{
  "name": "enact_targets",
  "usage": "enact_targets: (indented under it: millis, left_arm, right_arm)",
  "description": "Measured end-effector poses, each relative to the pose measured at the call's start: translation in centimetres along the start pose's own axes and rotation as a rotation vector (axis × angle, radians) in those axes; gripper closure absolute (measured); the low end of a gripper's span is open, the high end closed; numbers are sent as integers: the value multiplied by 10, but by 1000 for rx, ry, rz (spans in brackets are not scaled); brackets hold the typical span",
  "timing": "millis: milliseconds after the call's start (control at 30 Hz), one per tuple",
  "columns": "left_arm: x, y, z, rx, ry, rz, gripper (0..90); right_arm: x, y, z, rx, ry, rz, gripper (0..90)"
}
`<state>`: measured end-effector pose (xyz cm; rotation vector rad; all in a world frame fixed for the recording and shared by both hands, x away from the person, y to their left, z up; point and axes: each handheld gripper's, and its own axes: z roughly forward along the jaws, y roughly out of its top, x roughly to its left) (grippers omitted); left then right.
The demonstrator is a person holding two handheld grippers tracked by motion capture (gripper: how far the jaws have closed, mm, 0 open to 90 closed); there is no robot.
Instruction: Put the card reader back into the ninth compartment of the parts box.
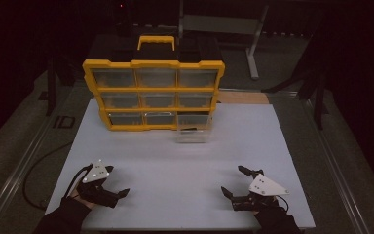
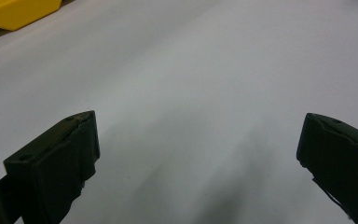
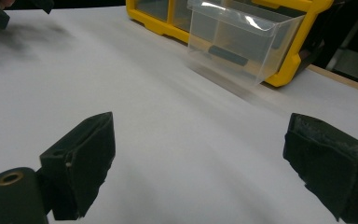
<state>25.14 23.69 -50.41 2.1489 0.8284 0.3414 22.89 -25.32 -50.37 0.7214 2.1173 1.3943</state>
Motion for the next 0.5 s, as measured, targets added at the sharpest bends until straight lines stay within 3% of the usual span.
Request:
enact_targets:
  millis: [267,500]
  left_arm:
    - [0,-3,1,-14,-15,-20,3]
    - [-1,-3,3,-3,-17,-14,3]
  right_arm:
    - [1,0,0,4,3,-3,91]
    - [0,0,0,3,4,-5,91]
